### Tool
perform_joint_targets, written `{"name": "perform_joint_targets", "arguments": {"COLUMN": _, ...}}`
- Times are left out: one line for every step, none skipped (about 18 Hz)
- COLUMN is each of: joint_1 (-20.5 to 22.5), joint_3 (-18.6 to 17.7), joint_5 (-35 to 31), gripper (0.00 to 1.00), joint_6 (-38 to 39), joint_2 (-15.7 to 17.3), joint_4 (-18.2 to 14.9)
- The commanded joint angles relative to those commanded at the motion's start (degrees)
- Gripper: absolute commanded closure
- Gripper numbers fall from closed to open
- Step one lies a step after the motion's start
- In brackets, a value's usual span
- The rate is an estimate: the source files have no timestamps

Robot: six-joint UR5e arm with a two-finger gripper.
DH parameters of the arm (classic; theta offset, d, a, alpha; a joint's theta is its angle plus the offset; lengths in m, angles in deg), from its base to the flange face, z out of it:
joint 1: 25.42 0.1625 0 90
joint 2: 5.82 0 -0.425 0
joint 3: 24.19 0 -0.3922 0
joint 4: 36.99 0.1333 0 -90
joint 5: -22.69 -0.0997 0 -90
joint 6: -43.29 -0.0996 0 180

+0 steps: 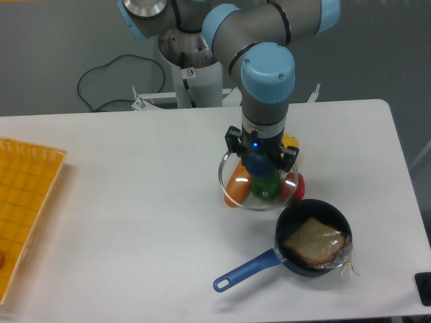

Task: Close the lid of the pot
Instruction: 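Carry the glass lid in the gripper over toward the saucepan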

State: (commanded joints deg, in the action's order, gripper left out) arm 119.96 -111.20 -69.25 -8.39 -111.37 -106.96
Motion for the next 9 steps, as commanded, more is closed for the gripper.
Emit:
{"name": "perform_joint_targets", "arguments": {"joint_1": 0.00, "joint_3": -0.09, "joint_5": -0.17, "gripper": 0.50, "joint_6": 0.00, "joint_2": -0.09, "joint_4": 0.88}}
{"name": "perform_joint_targets", "arguments": {"joint_1": 0.00, "joint_3": 0.00, "joint_5": -1.31, "gripper": 0.50, "joint_6": -0.09, "joint_2": -0.26, "joint_4": 1.59}}
{"name": "perform_joint_targets", "arguments": {"joint_1": -0.09, "joint_3": 0.09, "joint_5": -3.06, "gripper": 0.50, "joint_6": -0.17, "joint_2": -0.53, "joint_4": 2.20}}
{"name": "perform_joint_targets", "arguments": {"joint_1": 0.00, "joint_3": 0.26, "joint_5": -4.21, "gripper": 0.50, "joint_6": -0.18, "joint_2": -0.79, "joint_4": 2.82}}
{"name": "perform_joint_targets", "arguments": {"joint_1": 0.00, "joint_3": 0.44, "joint_5": -4.65, "gripper": 0.50, "joint_6": -0.09, "joint_2": -1.05, "joint_4": 3.26}}
{"name": "perform_joint_targets", "arguments": {"joint_1": 0.00, "joint_3": 0.53, "joint_5": -4.66, "gripper": 0.50, "joint_6": -0.17, "joint_2": -1.14, "joint_4": 3.52}}
{"name": "perform_joint_targets", "arguments": {"joint_1": 0.00, "joint_3": 0.62, "joint_5": -4.66, "gripper": 0.50, "joint_6": -0.18, "joint_2": -1.23, "joint_4": 3.70}}
{"name": "perform_joint_targets", "arguments": {"joint_1": 0.00, "joint_3": 0.62, "joint_5": -4.66, "gripper": 0.50, "joint_6": -0.18, "joint_2": -1.32, "joint_4": 4.14}}
{"name": "perform_joint_targets", "arguments": {"joint_1": 0.09, "joint_3": 0.70, "joint_5": -4.75, "gripper": 0.50, "joint_6": -0.26, "joint_2": -1.58, "joint_4": 4.75}}
